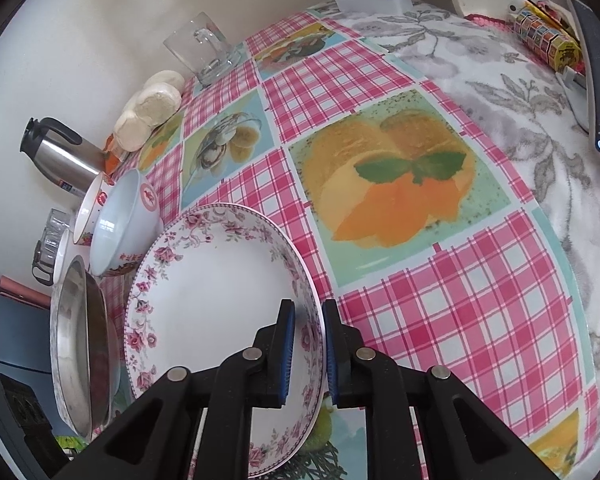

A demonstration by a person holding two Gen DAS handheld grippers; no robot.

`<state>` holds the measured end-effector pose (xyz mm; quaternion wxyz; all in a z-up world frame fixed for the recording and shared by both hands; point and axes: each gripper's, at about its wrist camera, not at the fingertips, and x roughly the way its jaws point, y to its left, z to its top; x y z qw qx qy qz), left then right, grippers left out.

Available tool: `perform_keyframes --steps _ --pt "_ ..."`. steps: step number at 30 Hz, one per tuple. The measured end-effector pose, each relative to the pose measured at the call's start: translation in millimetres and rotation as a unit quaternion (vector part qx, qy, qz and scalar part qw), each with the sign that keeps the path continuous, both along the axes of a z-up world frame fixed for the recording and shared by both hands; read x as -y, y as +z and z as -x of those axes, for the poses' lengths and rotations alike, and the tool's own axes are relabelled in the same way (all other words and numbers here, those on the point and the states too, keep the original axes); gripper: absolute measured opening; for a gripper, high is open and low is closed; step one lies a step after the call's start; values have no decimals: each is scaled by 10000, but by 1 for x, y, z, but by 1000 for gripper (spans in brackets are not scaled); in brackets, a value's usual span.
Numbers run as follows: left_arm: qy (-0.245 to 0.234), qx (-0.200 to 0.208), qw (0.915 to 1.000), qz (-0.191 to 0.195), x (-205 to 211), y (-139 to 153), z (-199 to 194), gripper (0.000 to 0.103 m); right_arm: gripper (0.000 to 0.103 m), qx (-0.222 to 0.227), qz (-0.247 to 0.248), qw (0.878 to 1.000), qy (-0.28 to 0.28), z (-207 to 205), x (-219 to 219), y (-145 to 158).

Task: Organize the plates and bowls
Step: 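Lift and tilt the floral plate upright with both tools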

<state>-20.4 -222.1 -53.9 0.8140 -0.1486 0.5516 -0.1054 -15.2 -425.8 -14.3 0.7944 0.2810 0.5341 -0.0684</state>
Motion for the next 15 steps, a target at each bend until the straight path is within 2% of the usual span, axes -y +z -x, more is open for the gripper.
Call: perform_keyframes --steps 6,15 --pt "-190 105 9997 138 6 7 2 20 16 132 10 9999 -66 5 9 8" --pt "-261 51 9992 300 9 9 1 21 16 208 24 9997 -99 10 17 14"
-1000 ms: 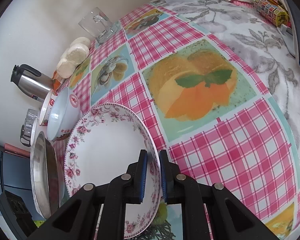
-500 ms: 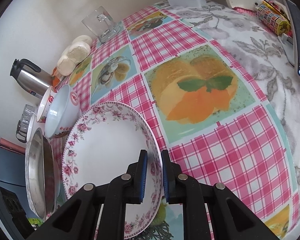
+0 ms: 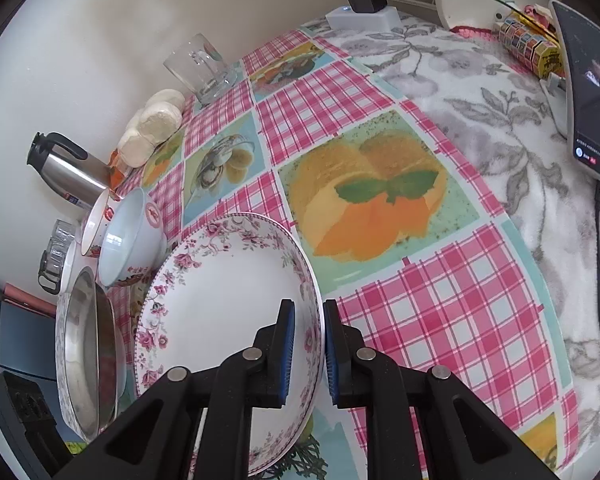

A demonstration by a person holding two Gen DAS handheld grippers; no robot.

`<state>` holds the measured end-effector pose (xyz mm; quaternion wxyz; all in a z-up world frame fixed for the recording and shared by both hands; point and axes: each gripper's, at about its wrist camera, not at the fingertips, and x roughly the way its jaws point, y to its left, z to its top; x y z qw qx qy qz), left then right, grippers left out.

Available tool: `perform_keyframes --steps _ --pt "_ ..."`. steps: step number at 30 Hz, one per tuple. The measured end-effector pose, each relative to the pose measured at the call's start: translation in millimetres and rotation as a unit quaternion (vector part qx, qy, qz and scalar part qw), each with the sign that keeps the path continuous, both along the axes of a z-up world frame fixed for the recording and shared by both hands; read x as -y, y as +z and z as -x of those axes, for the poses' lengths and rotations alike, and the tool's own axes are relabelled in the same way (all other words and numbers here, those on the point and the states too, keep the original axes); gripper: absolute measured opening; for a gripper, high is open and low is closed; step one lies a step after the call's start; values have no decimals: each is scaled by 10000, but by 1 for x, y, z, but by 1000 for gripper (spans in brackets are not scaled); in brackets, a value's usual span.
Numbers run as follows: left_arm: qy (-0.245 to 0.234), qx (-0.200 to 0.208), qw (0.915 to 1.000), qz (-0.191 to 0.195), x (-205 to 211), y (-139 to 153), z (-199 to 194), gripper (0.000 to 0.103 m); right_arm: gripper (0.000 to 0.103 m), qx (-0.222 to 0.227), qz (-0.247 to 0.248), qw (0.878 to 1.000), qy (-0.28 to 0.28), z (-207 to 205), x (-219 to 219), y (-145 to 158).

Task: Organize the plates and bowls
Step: 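Lift and tilt the floral plate upright with both tools, then carry the floral plate with both tools and lower it into the steel plate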

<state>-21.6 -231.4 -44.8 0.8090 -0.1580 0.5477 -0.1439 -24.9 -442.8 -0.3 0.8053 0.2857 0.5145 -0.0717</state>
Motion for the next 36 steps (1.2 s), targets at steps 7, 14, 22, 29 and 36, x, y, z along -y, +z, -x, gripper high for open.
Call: perform_keyframes --steps 7,14,22,29,36 --pt "-121 142 9998 107 4 10 3 22 16 121 112 9999 -29 4 3 11" --pt "-171 309 9991 248 7 22 5 22 16 341 229 9991 -63 8 6 29" --pt "-183 780 9958 447 -2 52 8 22 16 698 241 9972 -79 13 4 54" --pt "-203 1099 9925 487 -17 76 8 22 16 959 264 9950 -7 12 -7 71" --pt "-63 1141 9918 573 -37 85 3 23 16 1038 231 9942 130 5 -26 78"
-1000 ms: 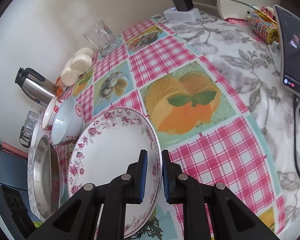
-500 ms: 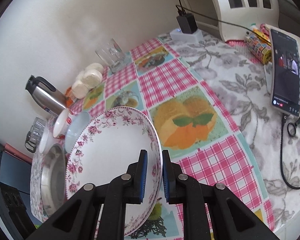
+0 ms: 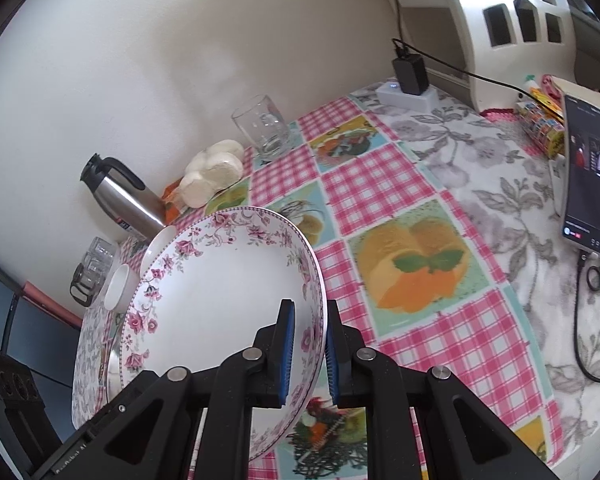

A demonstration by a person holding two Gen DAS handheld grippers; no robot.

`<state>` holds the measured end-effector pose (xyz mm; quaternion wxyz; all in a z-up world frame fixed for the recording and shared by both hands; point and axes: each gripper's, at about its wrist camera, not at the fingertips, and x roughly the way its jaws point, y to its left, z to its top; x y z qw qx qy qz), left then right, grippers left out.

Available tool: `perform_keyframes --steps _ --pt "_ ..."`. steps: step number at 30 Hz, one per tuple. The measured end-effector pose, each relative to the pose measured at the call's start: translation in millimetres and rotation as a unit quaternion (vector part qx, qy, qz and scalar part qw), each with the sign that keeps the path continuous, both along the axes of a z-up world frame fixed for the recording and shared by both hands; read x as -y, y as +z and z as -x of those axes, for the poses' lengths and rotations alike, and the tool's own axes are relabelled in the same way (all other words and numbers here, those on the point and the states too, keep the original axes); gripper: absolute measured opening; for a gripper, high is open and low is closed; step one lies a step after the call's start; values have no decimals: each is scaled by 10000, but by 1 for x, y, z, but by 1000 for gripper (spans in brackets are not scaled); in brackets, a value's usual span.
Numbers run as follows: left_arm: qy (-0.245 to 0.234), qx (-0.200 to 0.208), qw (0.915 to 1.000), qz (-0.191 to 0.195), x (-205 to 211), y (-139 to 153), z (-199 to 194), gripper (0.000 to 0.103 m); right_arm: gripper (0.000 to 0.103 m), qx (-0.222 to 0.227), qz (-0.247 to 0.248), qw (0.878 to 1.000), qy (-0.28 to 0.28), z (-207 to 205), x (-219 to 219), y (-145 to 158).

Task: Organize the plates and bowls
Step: 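Carry the floral plate with both tools and lower it into the steel plate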

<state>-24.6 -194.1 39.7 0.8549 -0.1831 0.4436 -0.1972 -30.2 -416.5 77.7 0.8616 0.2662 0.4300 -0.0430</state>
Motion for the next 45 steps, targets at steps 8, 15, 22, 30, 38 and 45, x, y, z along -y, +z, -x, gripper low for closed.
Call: perform_keyframes --steps 8,15,22,30,38,45 --pt "186 50 9998 61 -33 9 -5 23 16 56 97 9997 216 -11 -32 8" --pt "398 13 9991 138 -67 13 -12 23 16 45 174 9990 419 -24 -67 11" --pt "607 54 9978 242 -102 18 -15 23 16 86 167 9980 609 -36 -101 14" --pt "885 146 9952 379 -148 25 -17 23 16 197 131 9958 882 -49 -143 19" --pt "1055 -101 9940 268 -180 18 -18 23 16 168 155 9934 1125 -59 -179 16" --pt "1125 -527 9923 37 -193 3 -22 23 16 -124 256 9909 1315 -66 -201 -3"
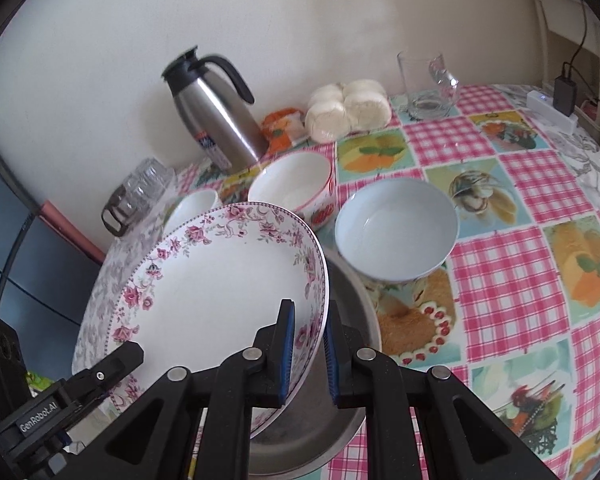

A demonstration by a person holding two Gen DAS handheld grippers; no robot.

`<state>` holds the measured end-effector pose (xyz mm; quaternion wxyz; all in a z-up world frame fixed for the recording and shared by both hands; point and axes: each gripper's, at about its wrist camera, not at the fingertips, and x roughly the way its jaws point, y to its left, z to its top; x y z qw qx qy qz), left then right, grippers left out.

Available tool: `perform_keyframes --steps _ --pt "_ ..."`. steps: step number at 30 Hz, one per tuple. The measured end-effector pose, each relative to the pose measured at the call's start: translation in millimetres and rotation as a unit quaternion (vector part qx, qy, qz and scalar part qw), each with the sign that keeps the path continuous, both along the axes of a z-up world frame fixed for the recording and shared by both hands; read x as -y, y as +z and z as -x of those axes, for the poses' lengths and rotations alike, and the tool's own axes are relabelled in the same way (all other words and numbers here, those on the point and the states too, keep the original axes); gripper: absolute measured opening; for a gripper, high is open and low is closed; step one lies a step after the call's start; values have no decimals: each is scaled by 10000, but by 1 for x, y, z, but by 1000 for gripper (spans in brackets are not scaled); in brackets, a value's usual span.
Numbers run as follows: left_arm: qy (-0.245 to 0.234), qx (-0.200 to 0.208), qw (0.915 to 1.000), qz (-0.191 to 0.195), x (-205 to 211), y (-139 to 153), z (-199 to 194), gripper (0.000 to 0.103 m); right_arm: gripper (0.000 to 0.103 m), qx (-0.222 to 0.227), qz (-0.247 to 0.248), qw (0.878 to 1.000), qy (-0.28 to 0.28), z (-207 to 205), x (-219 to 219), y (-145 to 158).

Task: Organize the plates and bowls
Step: 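Carry the floral plate with both tools and lower it into the steel plate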

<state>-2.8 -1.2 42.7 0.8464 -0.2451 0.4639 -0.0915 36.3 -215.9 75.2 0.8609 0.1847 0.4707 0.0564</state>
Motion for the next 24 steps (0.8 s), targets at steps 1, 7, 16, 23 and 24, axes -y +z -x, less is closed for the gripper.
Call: perform_keyframes --steps 1,7,16,23,24 --pt "11 -80 10000 -17 -1 -2 -1 23 16 -50 8 10000 18 -1 -2 -3" --pt "67 -550 9985 -14 -4 -21 -5 24 16 -250 60 9997 38 -5 -6 -18" --pt "72 -778 9968 -176 -2 -31 -9 25 16 -556 154 9983 76 -8 -11 -37" --pt "99 -929 9955 -167 -3 -38 -9 22 16 -677 203 9974 156 -9 -16 -46" --pt "91 -945 9953 -169 -2 -39 -10 22 16 -674 216 9974 166 -9 -17 -45"
